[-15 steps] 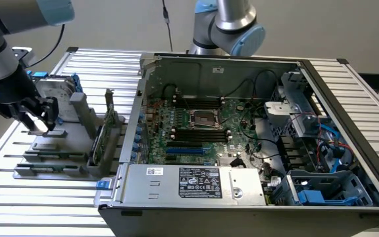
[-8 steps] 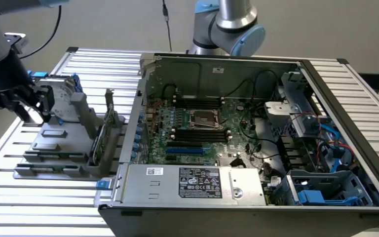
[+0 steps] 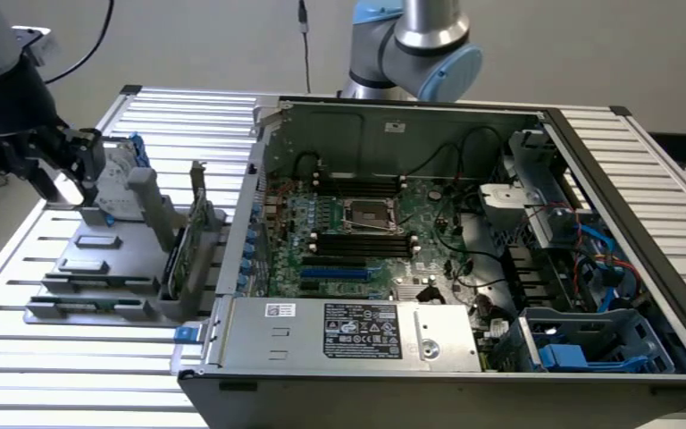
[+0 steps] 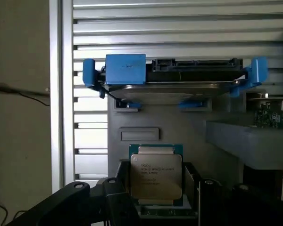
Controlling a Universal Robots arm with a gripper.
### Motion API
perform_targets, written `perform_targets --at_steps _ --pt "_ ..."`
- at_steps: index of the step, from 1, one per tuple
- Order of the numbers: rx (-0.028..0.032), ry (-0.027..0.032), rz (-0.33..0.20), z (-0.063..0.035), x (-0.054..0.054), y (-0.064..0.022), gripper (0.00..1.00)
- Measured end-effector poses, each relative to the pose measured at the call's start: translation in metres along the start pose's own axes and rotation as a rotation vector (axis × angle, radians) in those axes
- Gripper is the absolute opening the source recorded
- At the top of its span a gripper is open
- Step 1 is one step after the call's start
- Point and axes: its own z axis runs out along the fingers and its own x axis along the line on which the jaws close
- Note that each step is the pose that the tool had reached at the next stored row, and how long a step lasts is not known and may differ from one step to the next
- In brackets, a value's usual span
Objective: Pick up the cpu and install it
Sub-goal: 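Pick up the cpu and move it towards the insertion slot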
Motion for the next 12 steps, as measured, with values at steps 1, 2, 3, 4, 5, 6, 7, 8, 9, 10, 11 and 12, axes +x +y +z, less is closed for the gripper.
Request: perform_targets --at_steps 1,2,3,4,5,6,7,8,9,10,11,12 --pt "-0.0001 0.0001 0.000 -0.0046 -0.004 0.0005 0.55" --pt "-0.0001 0.0001 0.000 -0.0088 -0.007 0.0009 0.55" --pt "0.0000 0.0004 0.000 -0.0136 -0.011 0.0013 0.55" --pt "0.0001 0.0007 0.000 -0.0186 -0.014 0.0017 0.55" --pt "0.0001 0.0008 0.000 -0.0231 -0.018 0.0022 0.55" --pt "0.0000 0.0008 0.000 -0.0275 -0.021 0.0026 0.55" --pt "-0.0001 0.0008 0.000 -0.0320 -0.025 0.0030 0.55" --pt "-0.0001 0.0009 0.000 -0.0366 -0.028 0.0035 0.55" --pt "-0.0002 0.0009 0.000 -0.0411 -0.032 0.0039 0.55" --pt "-0.0001 0.0012 0.000 -0.0454 -0.037 0.0044 0.55" --pt "-0.0001 0.0013 0.000 -0.0491 -0.041 0.0047 0.55" --pt "-0.0002 0.0013 0.000 -0.0528 -0.046 0.0051 0.55"
